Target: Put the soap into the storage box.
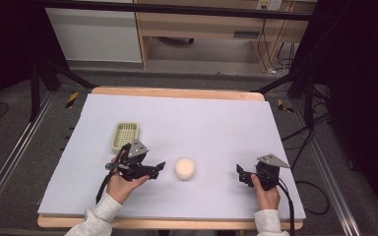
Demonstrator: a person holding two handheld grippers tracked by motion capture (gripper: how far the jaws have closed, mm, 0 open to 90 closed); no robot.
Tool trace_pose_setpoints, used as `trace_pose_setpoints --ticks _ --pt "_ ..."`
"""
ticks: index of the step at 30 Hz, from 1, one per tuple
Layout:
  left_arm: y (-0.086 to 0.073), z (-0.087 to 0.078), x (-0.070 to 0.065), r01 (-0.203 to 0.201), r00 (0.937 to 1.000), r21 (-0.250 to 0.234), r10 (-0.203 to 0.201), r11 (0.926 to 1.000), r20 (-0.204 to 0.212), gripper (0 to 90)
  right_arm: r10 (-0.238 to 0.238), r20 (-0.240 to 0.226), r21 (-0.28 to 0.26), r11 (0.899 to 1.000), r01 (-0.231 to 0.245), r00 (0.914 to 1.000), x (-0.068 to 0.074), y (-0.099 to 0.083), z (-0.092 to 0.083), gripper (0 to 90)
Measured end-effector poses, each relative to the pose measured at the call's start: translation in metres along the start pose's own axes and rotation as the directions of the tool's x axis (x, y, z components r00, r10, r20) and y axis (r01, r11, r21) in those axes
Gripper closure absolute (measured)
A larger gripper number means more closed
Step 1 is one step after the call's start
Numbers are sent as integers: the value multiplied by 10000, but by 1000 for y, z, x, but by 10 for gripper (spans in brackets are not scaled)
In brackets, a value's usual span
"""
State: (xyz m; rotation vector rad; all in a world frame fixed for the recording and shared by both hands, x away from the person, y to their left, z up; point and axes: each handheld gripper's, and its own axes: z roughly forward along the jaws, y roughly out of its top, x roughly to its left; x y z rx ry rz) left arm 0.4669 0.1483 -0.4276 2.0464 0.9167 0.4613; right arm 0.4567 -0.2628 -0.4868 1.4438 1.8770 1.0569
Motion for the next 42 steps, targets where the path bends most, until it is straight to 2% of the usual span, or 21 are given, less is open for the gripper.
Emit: trace_pose_setpoints --ticks 30,42 --pt "16 23 -17 -253 9993 255 246 9994 280 180 -11 -16 -2 10000 11 10000 -1 0 0 43" --pt "21 30 -28 -508 9979 406 491 9979 426 176 52 -50 15 10000 -51 10000 -1 0 0 43"
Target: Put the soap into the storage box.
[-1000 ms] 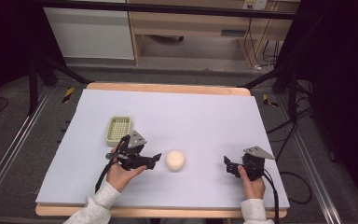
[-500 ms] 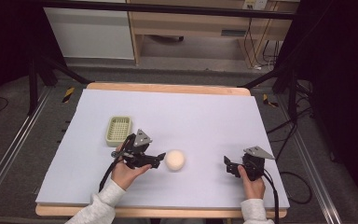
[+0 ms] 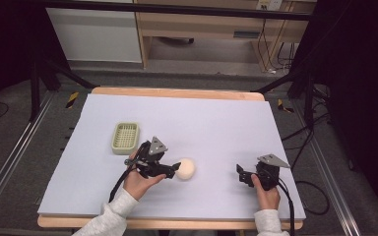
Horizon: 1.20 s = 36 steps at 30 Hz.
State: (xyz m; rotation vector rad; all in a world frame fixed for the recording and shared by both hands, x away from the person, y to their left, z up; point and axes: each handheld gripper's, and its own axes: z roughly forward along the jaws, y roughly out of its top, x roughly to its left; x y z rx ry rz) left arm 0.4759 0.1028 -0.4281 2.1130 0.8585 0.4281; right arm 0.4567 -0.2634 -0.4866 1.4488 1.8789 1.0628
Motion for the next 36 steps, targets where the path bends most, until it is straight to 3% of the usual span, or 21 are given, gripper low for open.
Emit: trace_pose_setpoints --ticks 36 --pt "7 29 -21 -368 9987 523 348 9980 378 136 21 -17 2 10000 -21 10000 0 0 0 43"
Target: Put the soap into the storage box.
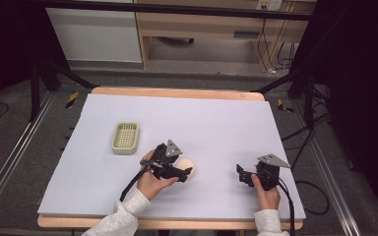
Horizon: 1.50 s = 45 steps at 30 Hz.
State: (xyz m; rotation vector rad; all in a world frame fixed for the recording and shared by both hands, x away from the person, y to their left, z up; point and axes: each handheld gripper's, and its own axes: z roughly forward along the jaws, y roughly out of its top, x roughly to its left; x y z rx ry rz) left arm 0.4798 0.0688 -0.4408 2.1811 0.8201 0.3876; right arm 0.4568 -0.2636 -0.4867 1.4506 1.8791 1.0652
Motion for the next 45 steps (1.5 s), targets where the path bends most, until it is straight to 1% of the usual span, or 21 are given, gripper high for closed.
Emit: trace_pose_setpoints --ticks 7,17,28,38,40,43,45 --pt "0 2 -1 10 10000 66 -10 10000 54 131 3 9 -3 10000 -3 10000 0 0 0 43" --pt "0 8 -1 37 9999 298 -40 9995 92 114 0 7 -8 10000 0 10000 0 0 0 43" --pt "-1 16 -6 -33 9997 501 21 9987 252 105 -14 11 -27 10000 14 10000 0 0 0 43" --pt "-2 23 -6 -51 9995 710 29 9975 305 109 -3 6 -31 10000 3 10000 0 0 0 43" --pt "-2 24 -5 -81 9995 788 57 9969 303 115 20 -22 -22 10000 -20 10000 0 0 0 43" --pt "-2 26 -6 -11 9996 788 -10 9969 266 126 -16 -1 -37 10000 16 10000 -1 0 0 43" --pt "-2 28 -6 -31 9995 882 2 9961 325 132 -3 -12 -37 10000 3 10000 -1 0 0 43"
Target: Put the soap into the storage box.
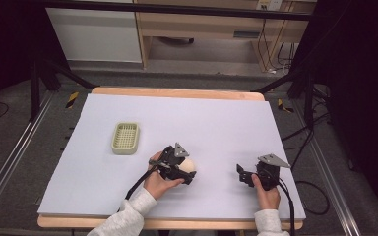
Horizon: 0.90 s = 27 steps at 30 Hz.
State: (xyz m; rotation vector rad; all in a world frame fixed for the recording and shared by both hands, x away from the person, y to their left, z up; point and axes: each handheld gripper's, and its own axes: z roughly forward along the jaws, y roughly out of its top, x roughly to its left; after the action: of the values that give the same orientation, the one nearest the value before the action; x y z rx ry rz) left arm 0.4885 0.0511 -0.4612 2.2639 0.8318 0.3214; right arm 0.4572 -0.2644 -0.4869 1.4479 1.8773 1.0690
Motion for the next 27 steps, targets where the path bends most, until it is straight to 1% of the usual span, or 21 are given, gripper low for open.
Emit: trace_pose_setpoints --ticks 4,7,8,22,27 --pt "0 1 0 -132 9999 112 133 9999 -107 145 -17 27 -13 10000 17 10000 0 0 0 43" --pt "0 1 0 -117 9999 126 118 9999 -126 162 -23 27 -12 10000 23 10000 0 0 0 43" --pt "-1 2 0 -52 9999 91 53 9999 -141 165 -19 28 -12 10000 19 10000 0 0 0 43" --pt "-2 5 -1 -75 10000 351 77 9994 -57 212 -19 31 -11 10000 19 10000 0 0 0 43" --pt "-2 6 -2 -68 10000 360 68 9993 -15 235 -16 39 -13 10000 16 10000 0 0 0 44"
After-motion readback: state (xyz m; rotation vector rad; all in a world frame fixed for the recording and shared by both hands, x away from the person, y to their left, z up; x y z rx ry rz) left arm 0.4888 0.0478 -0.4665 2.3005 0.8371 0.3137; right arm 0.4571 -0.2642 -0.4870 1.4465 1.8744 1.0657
